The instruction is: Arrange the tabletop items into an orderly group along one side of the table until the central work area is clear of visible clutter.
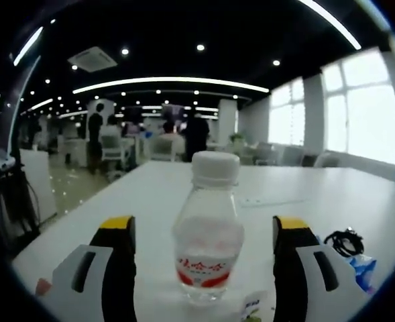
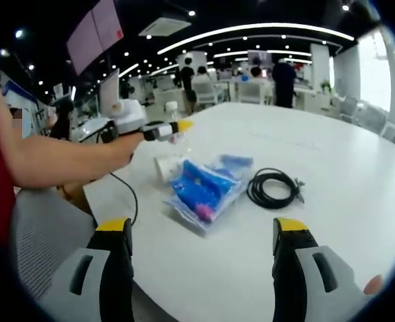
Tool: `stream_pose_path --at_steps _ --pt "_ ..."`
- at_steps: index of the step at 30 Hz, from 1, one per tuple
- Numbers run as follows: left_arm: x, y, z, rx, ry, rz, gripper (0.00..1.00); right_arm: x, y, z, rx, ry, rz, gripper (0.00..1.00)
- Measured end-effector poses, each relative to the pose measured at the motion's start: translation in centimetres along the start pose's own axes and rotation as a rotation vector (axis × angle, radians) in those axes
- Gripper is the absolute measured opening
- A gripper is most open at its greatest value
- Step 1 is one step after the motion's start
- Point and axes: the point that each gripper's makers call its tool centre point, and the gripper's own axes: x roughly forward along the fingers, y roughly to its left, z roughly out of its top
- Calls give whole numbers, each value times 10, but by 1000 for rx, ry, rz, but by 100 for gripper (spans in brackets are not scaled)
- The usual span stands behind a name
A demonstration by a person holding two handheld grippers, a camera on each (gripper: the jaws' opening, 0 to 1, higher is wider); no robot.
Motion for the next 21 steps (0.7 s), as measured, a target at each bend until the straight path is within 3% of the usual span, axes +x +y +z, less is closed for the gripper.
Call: stream_pose_path --at_steps 21 --pt "-16 2 31 32 -47 -7 78 -4 2 12 -13 -40 -3 86"
